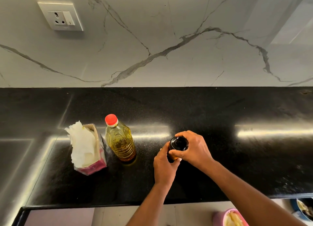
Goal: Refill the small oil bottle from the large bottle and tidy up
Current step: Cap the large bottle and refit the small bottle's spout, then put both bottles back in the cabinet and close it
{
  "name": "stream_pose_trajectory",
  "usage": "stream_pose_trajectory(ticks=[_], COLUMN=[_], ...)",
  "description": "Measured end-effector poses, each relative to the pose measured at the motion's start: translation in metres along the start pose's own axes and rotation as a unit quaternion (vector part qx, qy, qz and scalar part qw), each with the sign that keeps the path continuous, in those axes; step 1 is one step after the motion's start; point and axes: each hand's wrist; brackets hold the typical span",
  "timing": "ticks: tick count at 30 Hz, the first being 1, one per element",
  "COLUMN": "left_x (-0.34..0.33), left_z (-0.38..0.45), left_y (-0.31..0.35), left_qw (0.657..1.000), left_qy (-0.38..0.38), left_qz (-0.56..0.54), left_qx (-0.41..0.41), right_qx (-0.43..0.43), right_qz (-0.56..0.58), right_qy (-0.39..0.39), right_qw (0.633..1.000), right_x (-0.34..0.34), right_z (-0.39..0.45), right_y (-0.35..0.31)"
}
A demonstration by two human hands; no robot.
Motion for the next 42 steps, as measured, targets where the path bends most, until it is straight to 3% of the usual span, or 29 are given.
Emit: stream_pose_trajectory(ticks=[7,12,15,18,26,33,42], left_x=[0.028,0.07,0.094,0.113,0.136,0.141,0.148], left_z=[-0.042,-0.083,-0.091,-0.084,-0.042,-0.023,-0.018], left_y=[0.011,0.008,0.01,0.008,0.005,-0.007,-0.005], left_qw=[0.999,0.974,0.95,0.939,0.968,0.966,0.969], left_qy=[0.03,0.193,0.299,0.342,0.239,0.245,0.24], left_qz=[0.031,0.095,0.084,0.041,-0.045,-0.011,0.026], left_qx=[0.033,-0.066,-0.048,0.001,0.062,0.088,0.048], right_qx=[-0.055,-0.092,-0.104,-0.109,-0.106,-0.103,-0.09], right_qz=[0.105,0.178,0.218,0.225,0.241,0.235,0.229], right_qy=[0.022,0.026,0.034,0.043,0.067,0.09,0.097], right_qw=[0.993,0.979,0.97,0.967,0.962,0.962,0.964], right_x=[-0.022,-0.042,-0.05,-0.059,-0.076,-0.079,-0.065], right_z=[-0.018,-0.028,-0.027,-0.025,-0.02,-0.016,-0.024], right_y=[0.011,0.017,0.018,0.021,0.022,0.02,0.016])
Point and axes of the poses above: each hand's wrist, its own z-axis towards the middle knuckle, its own x-axis out of the back of the hand, y = z × x, and after that the axes turned 12 degrees about -y, right-handed
